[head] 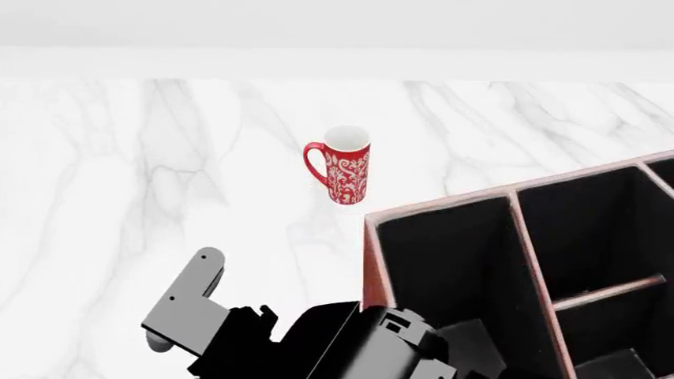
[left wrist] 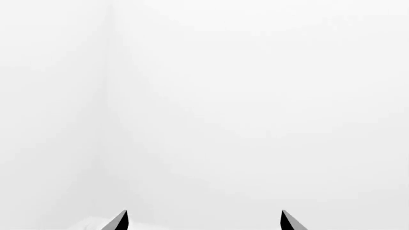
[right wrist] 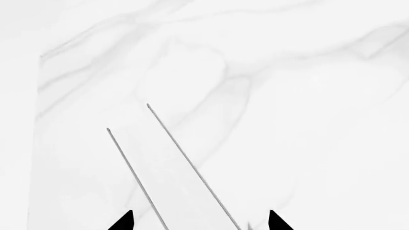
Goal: Pick up the book and place it in the left compartment of the caddy.
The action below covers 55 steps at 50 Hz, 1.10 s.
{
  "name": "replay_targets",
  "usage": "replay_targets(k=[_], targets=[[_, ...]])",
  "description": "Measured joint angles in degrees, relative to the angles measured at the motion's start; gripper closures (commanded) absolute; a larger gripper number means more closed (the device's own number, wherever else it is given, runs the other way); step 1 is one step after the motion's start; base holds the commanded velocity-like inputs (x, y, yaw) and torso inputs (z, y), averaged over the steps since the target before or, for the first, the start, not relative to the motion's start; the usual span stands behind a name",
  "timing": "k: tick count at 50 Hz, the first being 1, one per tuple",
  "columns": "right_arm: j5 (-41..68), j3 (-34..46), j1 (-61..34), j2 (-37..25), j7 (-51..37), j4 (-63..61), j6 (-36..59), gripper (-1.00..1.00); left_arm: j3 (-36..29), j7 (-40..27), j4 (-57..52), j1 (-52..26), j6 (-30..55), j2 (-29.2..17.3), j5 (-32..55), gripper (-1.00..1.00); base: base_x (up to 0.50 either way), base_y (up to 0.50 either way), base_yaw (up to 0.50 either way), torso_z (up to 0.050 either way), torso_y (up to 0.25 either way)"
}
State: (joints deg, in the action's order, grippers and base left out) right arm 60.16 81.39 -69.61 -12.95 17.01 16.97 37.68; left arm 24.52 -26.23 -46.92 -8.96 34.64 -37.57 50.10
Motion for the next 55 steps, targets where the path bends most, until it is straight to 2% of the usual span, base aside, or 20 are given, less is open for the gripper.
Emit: replay_targets(k=[35, 36, 55], targets=[[-0.88, 0.91, 1.14, 0.83, 0.39, 1.38, -0.34, -1.0, 0.6, -0.22, -0.48, 0.47, -0.5, -0.45, 0.64, -1.0, 0.0, 0.0, 0.0, 0.0, 0.0], [-0.84, 0.87, 1.15, 0.83, 0.38, 1.37, -0.33, 1.0, 0.59, -0.22, -0.49, 0.48, -0.52, -0.46, 0.63, -1.0, 0.0, 0.0, 0.0, 0.0, 0.0], [0.53, 0.27, 1.44, 0.38, -1.55, 1.17, -0.21, 1.0, 0.66, -0.29, -0.69, 0.73, -0.83, -0.61, 0.8, -1.0, 0.0, 0.0, 0.0, 0.0, 0.0]])
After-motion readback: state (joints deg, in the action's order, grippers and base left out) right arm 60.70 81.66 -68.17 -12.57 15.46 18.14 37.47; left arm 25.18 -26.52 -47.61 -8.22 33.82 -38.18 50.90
